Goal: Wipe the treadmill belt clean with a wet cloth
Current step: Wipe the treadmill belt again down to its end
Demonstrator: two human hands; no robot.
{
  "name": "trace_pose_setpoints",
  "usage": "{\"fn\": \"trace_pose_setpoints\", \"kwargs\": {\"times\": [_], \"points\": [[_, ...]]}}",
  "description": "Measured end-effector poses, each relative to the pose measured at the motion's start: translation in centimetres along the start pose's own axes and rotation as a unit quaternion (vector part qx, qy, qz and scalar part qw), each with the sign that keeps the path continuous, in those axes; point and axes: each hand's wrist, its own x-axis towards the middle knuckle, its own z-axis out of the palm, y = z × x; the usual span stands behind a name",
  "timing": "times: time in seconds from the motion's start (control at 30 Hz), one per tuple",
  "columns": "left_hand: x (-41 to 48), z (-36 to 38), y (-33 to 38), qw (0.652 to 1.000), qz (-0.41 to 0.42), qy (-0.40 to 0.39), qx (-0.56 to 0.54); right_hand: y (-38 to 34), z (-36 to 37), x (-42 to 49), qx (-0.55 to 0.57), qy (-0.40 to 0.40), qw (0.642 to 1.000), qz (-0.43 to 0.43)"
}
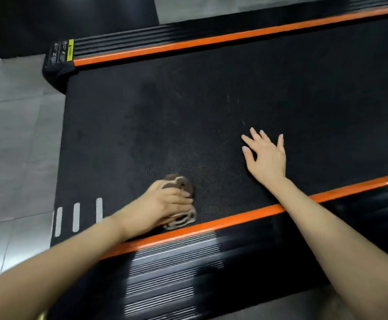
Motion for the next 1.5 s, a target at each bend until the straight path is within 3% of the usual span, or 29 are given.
{"fn": "trace_pose_setpoints", "kwargs": {"times": [0.1, 0.23, 0.33, 0.5, 0.57, 0.67, 0.73, 0.83, 0.93, 1.23, 1.3, 1.4, 1.5], "points": [[-2.8, -1.3, -0.9, 0.999, -0.005, 0.003, 0.052, -0.1, -1.6, -2.0, -0.022, -0.050, 0.998, -0.036], [1.8, -0.3, -1.4, 0.987, 0.031, 0.033, 0.155, 0.0, -2.9, -6.1, -0.078, -0.089, 0.982, -0.148], [7.1, 1.7, 0.3, 0.987, 0.024, 0.080, 0.137, 0.2, -3.0, -6.6, -0.084, -0.127, 0.983, -0.101], [10.5, 1.4, 4.0, 0.992, -0.022, 0.114, 0.043, 0.2, -3.1, -6.8, -0.079, -0.098, 0.990, -0.066], [10.4, 1.7, 4.3, 0.986, -0.028, 0.102, 0.128, 0.2, -3.3, -7.0, -0.073, -0.082, 0.992, -0.061], [10.0, 2.0, 4.3, 0.970, -0.080, 0.008, 0.231, 0.2, -3.4, -7.1, -0.076, -0.083, 0.992, -0.058], [9.3, 1.5, 3.8, 0.976, -0.062, -0.027, 0.206, 0.3, -3.4, -7.1, -0.076, -0.090, 0.991, -0.062], [6.8, 1.0, 2.6, 0.975, 0.029, -0.010, 0.220, 0.4, -3.4, -7.1, -0.068, -0.081, 0.992, -0.068], [3.1, 0.1, 1.3, 0.973, 0.045, -0.018, 0.228, 0.5, -3.3, -7.2, -0.062, -0.074, 0.992, -0.080], [-8.1, -3.4, -1.6, 0.980, -0.064, -0.063, 0.180, -3.2, -3.5, -7.1, -0.007, -0.032, 0.996, -0.078], [-7.3, -3.8, -0.5, 0.982, -0.130, -0.034, 0.131, -7.1, -3.2, -7.1, 0.064, -0.020, 0.994, -0.089], [-6.3, -5.9, 1.1, 0.966, -0.227, 0.079, -0.092, -14.0, -2.6, -7.5, 0.159, -0.027, 0.978, -0.129], [-7.9, -8.0, 0.4, 0.879, -0.282, 0.324, -0.209, -20.7, -1.9, -7.8, 0.167, -0.101, 0.966, -0.170]]}}
